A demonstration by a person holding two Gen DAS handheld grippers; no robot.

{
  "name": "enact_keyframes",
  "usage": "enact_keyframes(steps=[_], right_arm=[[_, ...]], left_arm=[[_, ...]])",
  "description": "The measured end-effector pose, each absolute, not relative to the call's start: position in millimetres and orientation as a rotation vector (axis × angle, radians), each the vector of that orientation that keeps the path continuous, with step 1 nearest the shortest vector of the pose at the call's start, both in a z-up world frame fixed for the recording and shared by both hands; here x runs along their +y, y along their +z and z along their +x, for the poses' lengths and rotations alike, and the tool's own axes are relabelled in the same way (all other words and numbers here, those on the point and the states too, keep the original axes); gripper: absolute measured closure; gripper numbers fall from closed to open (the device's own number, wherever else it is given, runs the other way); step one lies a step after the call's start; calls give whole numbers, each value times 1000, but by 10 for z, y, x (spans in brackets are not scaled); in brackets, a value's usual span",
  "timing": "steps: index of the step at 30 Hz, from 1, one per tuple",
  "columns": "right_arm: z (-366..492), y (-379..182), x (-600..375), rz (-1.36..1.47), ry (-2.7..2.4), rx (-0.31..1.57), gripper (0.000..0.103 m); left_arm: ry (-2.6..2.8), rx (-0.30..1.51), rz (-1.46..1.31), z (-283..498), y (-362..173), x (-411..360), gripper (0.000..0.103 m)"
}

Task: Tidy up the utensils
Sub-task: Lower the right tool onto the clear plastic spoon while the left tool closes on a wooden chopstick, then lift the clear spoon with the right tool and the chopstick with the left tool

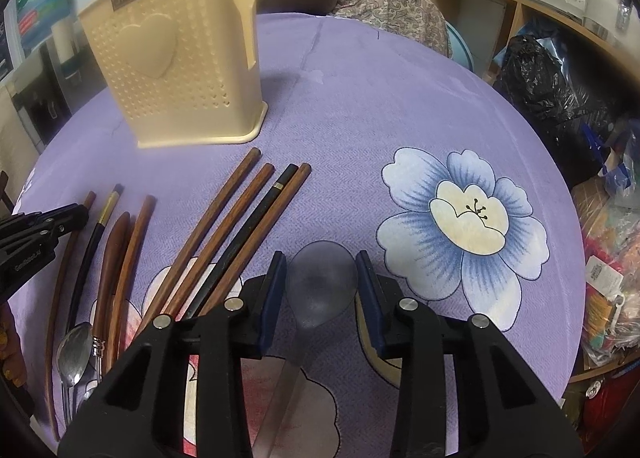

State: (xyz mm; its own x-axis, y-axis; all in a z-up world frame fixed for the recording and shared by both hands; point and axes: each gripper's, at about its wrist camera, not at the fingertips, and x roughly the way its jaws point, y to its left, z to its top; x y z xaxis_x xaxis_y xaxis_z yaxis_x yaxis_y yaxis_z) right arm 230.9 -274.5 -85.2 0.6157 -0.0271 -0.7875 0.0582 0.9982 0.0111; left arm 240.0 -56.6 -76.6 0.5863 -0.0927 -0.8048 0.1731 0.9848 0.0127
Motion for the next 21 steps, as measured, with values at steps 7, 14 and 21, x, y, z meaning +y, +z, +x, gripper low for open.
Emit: enact_keyframes(steps=[7, 14, 21], right_arm=[[2291, -855, -2738, 39, -42, 894, 67], [2205, -767, -2747, 56, -26, 857, 67], [2076, -491, -2737, 76, 28, 782, 67]], left_arm=[[-154, 918, 86, 2384, -751, -555, 94], [-156, 863, 64, 2364, -564, -488, 94], [-176, 786, 17, 2313, -256, -366, 94]])
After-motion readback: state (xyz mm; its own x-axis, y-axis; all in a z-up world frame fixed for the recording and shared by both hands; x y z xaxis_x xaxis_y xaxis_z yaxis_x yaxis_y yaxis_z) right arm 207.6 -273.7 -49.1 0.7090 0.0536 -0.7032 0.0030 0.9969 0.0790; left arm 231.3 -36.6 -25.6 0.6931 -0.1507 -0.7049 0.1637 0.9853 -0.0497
